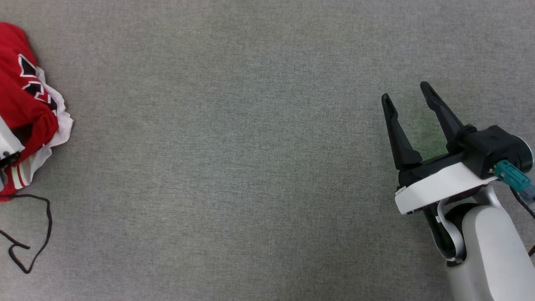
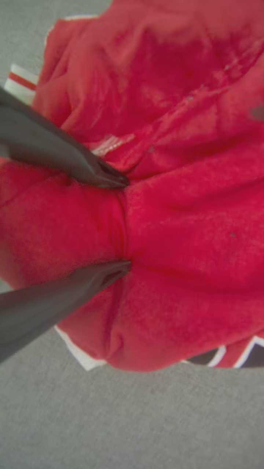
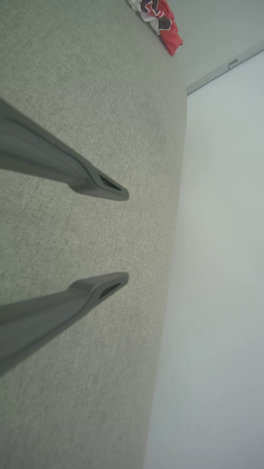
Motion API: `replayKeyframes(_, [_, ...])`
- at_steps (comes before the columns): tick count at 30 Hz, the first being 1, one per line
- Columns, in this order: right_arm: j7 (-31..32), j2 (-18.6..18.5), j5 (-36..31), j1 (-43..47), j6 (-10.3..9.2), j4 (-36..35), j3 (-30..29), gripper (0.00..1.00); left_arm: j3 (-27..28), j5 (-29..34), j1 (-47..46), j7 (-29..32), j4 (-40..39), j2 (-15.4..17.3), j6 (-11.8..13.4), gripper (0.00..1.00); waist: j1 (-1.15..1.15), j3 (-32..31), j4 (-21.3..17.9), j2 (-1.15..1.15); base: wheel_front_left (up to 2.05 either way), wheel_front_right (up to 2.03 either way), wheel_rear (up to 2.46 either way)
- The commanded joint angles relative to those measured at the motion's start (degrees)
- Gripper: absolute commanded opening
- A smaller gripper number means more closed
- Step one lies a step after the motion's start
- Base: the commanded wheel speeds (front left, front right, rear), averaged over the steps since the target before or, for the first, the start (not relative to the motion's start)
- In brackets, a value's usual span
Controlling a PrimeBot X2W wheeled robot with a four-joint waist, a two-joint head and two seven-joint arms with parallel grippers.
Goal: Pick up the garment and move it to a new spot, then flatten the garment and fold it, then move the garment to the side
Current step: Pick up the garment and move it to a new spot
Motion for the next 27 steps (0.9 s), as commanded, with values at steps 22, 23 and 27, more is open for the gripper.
replayKeyframes(22, [-0.7, 0.6, 0.2, 4.7, -0.02, 4.1, -2.2, 1.00, -3.6, 8.2, -4.1, -34.9, -1.0, -0.3, -0.3, 0.00, -0.01, -15.8, 2.6, 0.00, 0.00, 0.00, 0.00])
replayKeyframes(23, [-0.5, 0.8, 0.1, 5.3, -0.02, 4.2, -2.4, 1.00, -4.0, 8.5, -4.6, -36.8, -0.7, -0.5, -0.7, 0.00, -0.01, -16.9, 2.7, 0.00, 0.00, 0.00, 0.00])
replayKeyframes(27, [-0.3, 1.5, 0.0, 7.7, -0.02, 4.6, -3.4, 1.00, -6.4, 10.6, -6.9, -43.2, 0.3, -1.6, -1.8, 0.00, -0.01, -21.2, 2.4, 0.00, 0.00, 0.00, 0.00])
